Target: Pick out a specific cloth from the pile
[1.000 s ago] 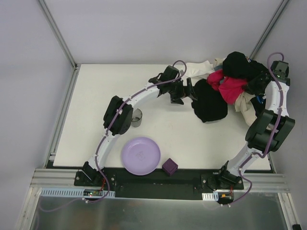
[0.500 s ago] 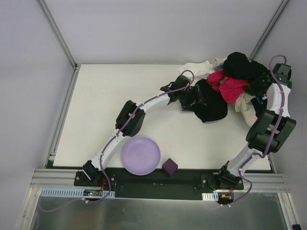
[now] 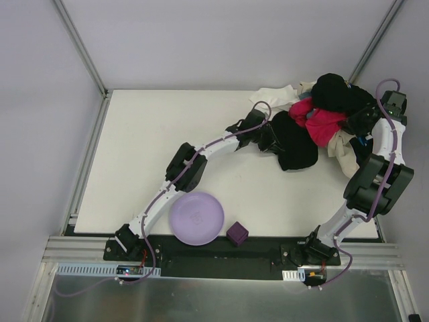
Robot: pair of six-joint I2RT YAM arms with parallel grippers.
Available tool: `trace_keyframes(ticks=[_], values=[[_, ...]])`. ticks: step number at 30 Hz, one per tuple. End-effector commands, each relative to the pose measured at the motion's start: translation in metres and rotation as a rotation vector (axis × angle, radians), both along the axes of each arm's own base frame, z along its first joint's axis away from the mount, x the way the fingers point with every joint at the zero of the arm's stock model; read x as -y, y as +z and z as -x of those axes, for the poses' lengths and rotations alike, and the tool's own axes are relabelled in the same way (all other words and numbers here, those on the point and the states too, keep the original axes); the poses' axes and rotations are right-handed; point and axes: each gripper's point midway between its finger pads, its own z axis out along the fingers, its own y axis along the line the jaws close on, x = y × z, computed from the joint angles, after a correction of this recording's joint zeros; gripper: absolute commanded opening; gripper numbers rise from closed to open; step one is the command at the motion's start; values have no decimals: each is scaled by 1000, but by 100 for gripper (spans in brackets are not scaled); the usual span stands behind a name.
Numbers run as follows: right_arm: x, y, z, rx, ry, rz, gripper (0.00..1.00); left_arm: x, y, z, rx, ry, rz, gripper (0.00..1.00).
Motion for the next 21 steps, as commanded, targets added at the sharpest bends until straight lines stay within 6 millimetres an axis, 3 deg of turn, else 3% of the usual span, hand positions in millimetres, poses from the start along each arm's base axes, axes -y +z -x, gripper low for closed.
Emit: trace_keyframes(ticks=[1, 8, 16, 18, 21], values=[[21, 52, -10, 167, -52, 81, 0, -8, 54, -8, 143, 4, 38, 0], [21, 51, -6, 163, -52, 89, 0, -64, 85, -12, 240, 66, -46, 0], [19, 51, -5, 166, -49, 84, 1, -121, 81, 2, 314, 105, -203, 0], [19, 50, -5, 165, -46, 85, 0, -127, 78, 7, 322, 84, -253, 9], [19, 49, -5, 165, -47, 84, 0, -137, 69, 11, 331, 54, -351, 43]])
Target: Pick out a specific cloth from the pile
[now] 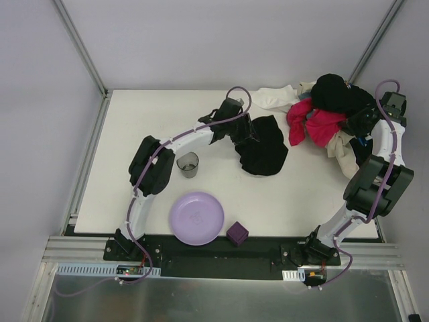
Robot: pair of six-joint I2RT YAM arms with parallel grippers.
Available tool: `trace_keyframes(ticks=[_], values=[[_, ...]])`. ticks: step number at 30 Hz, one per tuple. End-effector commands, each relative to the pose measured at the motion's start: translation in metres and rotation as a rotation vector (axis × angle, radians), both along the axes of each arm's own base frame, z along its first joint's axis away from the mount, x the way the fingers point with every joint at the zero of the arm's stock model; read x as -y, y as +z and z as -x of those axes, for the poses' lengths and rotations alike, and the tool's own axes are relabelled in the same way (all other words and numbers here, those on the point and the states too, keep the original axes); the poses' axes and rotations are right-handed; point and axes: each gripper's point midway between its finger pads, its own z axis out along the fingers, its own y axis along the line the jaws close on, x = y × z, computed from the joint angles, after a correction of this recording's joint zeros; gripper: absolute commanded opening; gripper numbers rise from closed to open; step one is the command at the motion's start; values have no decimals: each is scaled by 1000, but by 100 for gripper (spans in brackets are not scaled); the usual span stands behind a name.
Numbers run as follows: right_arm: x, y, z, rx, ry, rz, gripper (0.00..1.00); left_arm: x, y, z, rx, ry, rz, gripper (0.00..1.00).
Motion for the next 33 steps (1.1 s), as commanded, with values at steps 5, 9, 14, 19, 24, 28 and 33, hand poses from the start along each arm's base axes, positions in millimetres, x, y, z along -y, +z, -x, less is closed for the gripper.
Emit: trace_keyframes(ticks=[5, 9, 14, 19, 24, 28, 33], values=[[19, 50, -8, 160, -45, 78, 0, -25, -16, 13, 71, -63, -318, 89], [19, 48, -8, 156, -44, 75, 1, -18, -21, 13, 85, -110, -380, 94], [19, 47, -8, 157, -43, 74, 0, -3, -38, 18, 86, -176, -425, 95], [18, 46, -9, 159, -43, 64, 0, 16, -60, 22, 47, -227, -415, 94], [18, 43, -9, 154, -43, 66, 0, 29, -78, 27, 61, -256, -444, 87], [17, 42, -10, 152, -42, 62, 0, 29, -90, 30, 51, -268, -459, 63], [17, 41, -8, 148, -43, 64, 0, 31, -82, 29, 70, -271, -450, 22]])
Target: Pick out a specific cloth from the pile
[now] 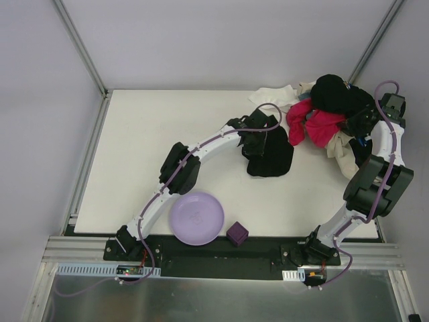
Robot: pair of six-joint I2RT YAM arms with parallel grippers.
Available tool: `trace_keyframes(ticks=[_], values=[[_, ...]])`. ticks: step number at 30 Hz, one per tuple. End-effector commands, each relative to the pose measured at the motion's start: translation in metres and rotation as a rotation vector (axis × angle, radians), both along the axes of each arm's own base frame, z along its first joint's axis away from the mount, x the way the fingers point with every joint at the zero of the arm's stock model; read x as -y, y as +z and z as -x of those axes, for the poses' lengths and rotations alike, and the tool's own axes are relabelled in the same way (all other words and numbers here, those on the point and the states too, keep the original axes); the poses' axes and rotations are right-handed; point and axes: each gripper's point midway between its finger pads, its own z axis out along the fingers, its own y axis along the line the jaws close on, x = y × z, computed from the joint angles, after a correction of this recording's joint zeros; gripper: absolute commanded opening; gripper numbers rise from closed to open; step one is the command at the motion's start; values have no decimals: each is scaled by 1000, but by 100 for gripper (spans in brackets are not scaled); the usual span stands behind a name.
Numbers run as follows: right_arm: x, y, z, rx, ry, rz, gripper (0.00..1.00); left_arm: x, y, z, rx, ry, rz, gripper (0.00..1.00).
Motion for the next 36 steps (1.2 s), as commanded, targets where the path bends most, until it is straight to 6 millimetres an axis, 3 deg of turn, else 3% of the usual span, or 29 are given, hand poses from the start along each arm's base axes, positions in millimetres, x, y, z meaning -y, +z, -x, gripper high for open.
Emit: trace_keyframes(ticks=[1, 4, 8, 12, 16, 19, 24, 27, 34, 36], values=[[17, 45, -7, 143, -46, 69, 0, 1, 7, 4, 15, -25, -14, 16], [17, 45, -7, 144, -46, 70, 1, 4, 29, -1, 53, -38, 22, 1], [13, 47, -6, 147, -35, 66, 2, 2, 70, -8, 93, -44, 98, 0], [7, 44, -4, 136, -17, 67, 6, -13, 111, -21, 109, -23, 187, 0], [1, 37, -1, 124, 3, 53, 20, -30, 154, -31, 124, -27, 289, 0], [-3, 32, 4, 114, 15, 61, 38, -47, 185, -42, 140, -11, 355, 0], [-7, 26, 14, 101, 20, 79, 68, -82, 243, -60, 194, 13, 470, 0], [-10, 25, 20, 99, 17, 93, 82, -108, 280, -70, 240, 34, 533, 0], [-36, 21, 31, 109, 61, 130, 100, -185, 346, -92, 374, 131, 598, 0], [-44, 19, 33, 113, 80, 130, 96, -209, 359, -97, 415, 163, 598, 0]])
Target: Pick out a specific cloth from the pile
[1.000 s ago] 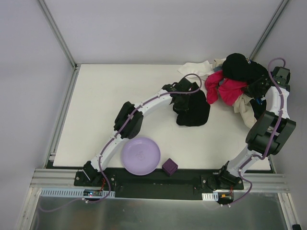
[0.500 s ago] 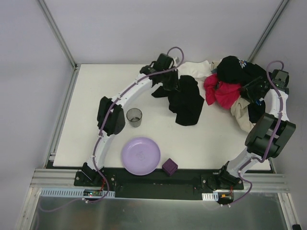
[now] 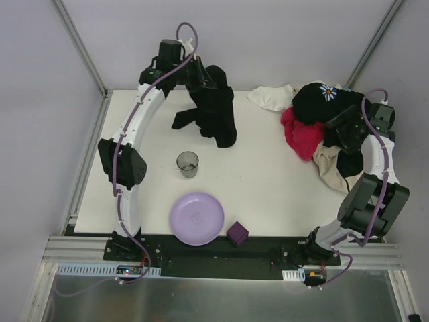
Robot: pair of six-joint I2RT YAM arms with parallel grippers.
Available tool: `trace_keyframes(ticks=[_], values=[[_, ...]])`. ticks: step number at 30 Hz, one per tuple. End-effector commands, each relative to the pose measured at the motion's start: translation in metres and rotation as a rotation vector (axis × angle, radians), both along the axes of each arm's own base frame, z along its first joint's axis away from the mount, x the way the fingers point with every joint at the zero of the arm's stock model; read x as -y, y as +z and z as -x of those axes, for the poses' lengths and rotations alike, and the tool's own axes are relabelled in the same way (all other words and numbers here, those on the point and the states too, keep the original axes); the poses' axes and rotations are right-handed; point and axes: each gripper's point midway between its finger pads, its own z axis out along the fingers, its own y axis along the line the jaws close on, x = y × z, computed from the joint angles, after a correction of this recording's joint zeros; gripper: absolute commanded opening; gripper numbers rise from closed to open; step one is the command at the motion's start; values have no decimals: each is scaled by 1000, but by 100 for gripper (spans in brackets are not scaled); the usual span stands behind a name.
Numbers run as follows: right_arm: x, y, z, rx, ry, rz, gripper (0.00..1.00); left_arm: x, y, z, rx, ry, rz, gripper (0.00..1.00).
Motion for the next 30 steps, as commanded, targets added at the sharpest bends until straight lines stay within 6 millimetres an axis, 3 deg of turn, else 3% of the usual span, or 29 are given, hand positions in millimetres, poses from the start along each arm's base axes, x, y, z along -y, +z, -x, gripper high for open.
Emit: trace_keyframes(ticks=[1, 10, 13, 16, 20, 26, 30], values=[[-17, 20, -2, 84, 47, 58, 96, -50, 107, 9, 225, 44, 104, 0], [-49, 12, 8, 70, 123, 58, 96, -159, 142, 10, 294, 212, 103, 0], [-57, 9, 12, 68, 144, 60, 96, -193, 139, 13, 290, 271, 88, 0], [-64, 9, 16, 69, 160, 60, 96, -211, 128, 16, 272, 305, 69, 0], [-71, 11, 20, 76, 174, 71, 96, -225, 94, 15, 205, 344, 35, 0], [-89, 11, 29, 78, 231, 101, 96, -235, 3, 7, 3, 390, -23, 0], [-101, 4, 38, 68, 263, 108, 96, -245, -71, 5, -145, 445, -76, 0]])
